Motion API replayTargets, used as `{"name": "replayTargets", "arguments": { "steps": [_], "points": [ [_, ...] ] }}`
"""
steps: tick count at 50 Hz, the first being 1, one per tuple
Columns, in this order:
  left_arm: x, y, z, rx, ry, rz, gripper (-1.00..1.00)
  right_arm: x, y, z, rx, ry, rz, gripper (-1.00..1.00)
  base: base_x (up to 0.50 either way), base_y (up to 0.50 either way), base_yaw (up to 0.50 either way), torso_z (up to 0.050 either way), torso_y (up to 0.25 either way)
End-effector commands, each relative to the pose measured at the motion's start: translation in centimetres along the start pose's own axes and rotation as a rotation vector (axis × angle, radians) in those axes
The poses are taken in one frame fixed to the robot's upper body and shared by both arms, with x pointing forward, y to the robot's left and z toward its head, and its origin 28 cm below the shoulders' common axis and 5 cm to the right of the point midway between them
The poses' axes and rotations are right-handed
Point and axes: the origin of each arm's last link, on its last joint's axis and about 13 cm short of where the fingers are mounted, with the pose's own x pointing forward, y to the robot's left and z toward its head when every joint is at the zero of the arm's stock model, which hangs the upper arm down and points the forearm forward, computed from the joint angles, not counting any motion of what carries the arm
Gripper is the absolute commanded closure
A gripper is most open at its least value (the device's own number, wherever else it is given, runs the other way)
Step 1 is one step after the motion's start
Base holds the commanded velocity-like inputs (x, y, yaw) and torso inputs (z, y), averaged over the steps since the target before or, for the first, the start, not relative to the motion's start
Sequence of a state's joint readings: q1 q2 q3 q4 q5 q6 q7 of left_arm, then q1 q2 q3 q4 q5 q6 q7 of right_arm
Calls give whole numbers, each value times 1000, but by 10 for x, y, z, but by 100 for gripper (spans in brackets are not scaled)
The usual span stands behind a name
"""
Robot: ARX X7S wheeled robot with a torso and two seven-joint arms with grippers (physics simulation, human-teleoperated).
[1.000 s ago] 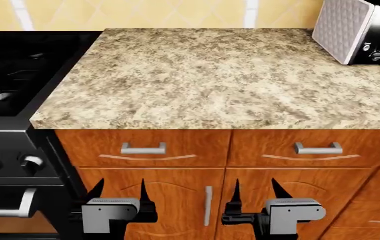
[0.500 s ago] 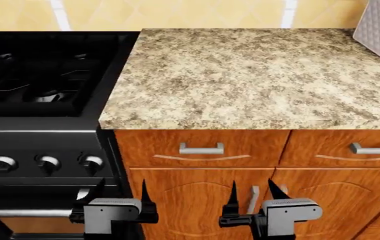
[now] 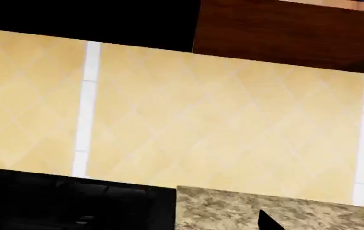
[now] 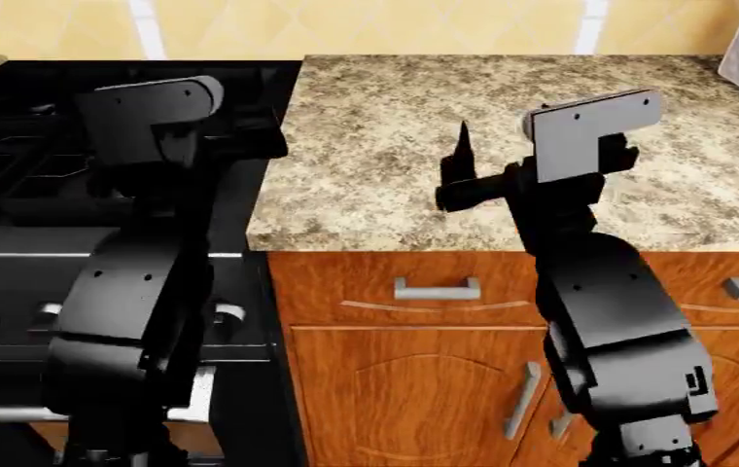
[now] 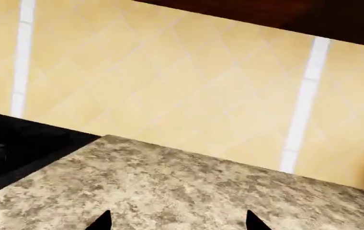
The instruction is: Pick and place the shaker into the drawer. Then close the cabinet.
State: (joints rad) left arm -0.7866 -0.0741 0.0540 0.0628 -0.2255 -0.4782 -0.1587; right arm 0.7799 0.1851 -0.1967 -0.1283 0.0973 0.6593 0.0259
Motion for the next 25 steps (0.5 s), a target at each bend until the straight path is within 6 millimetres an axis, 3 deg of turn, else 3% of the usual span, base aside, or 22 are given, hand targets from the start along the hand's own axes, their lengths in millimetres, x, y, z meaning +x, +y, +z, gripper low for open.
{"name": "replayTargets", "arguments": {
  "steps": [1, 2, 3, 4, 5, 10, 25],
  "points": [
    [84, -65, 347, -56, -746, -175, -100, 47, -66, 347, -257, -583, -97, -100, 0, 0, 0, 0, 0],
    [73, -76, 382, -49, -806, -218, -100, 31, -82, 380, -249, -576, -163, -100, 0, 0, 0, 0, 0],
    [68, -76, 404, -45, -778, -190, -100, 17, -91, 403, -241, -547, -186, -100, 0, 0, 0, 0, 0],
    [88, -65, 380, -47, -620, -115, -100, 21, -90, 399, -259, -508, -184, -100, 0, 0, 0, 0, 0],
    [95, -59, 369, -51, -544, -65, -100, 19, -90, 400, -271, -506, -186, -100, 0, 0, 0, 0, 0],
    [91, -58, 373, 7, -516, -45, -100, 19, -87, 400, -328, -446, -175, -100, 0, 0, 0, 45, 0],
    [97, -56, 356, 146, -372, -46, -100, 24, -81, 390, -326, -323, -115, -100, 0, 0, 0, 50, 0]
  ]
}}
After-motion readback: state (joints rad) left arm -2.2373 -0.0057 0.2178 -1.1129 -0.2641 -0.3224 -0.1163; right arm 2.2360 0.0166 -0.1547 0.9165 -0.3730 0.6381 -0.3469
